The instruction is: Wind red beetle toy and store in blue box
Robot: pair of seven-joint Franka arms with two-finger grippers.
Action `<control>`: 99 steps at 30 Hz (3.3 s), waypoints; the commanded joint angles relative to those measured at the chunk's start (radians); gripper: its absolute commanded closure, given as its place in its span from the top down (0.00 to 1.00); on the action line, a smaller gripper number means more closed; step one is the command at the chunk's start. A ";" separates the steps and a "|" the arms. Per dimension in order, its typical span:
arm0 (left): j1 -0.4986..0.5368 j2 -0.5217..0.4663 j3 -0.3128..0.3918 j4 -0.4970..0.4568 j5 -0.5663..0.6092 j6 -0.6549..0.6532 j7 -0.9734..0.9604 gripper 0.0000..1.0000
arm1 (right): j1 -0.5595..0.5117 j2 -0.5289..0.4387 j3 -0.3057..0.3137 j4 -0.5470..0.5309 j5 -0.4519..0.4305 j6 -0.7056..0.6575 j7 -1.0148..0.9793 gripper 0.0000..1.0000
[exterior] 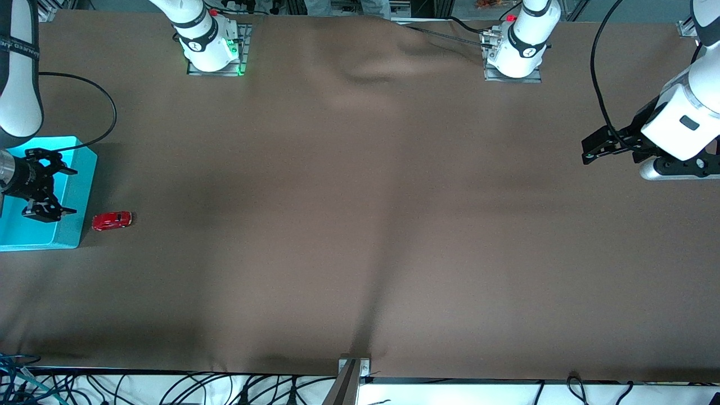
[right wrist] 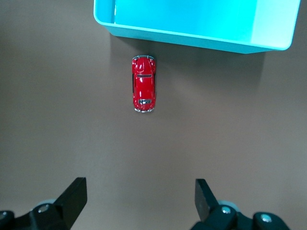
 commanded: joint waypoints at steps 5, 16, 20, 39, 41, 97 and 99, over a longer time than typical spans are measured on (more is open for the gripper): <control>0.022 -0.007 0.011 -0.018 -0.029 -0.007 0.045 1.00 | -0.030 -0.011 -0.016 -0.137 -0.040 0.153 0.003 1.00; 0.025 0.032 0.014 -0.005 -0.031 -0.005 0.048 1.00 | -0.039 0.009 -0.031 -0.291 -0.040 0.329 0.006 1.00; 0.022 0.032 0.011 -0.008 -0.040 -0.005 0.050 1.00 | -0.041 0.036 -0.031 -0.308 -0.040 0.378 0.005 1.00; 0.047 0.040 0.016 -0.004 -0.049 0.000 0.126 1.00 | -0.068 0.211 -0.023 -0.250 -0.034 0.538 -0.004 1.00; 0.047 0.040 0.016 -0.004 -0.049 0.004 0.126 1.00 | -0.068 0.228 -0.016 -0.236 -0.031 0.538 -0.004 1.00; 0.076 0.069 0.017 -0.002 -0.057 0.004 0.123 1.00 | -0.151 0.345 0.086 -0.157 -0.014 0.619 0.043 0.03; 0.076 0.067 0.017 -0.002 -0.055 0.004 0.123 1.00 | -0.151 0.342 0.090 -0.159 -0.012 0.619 0.051 0.00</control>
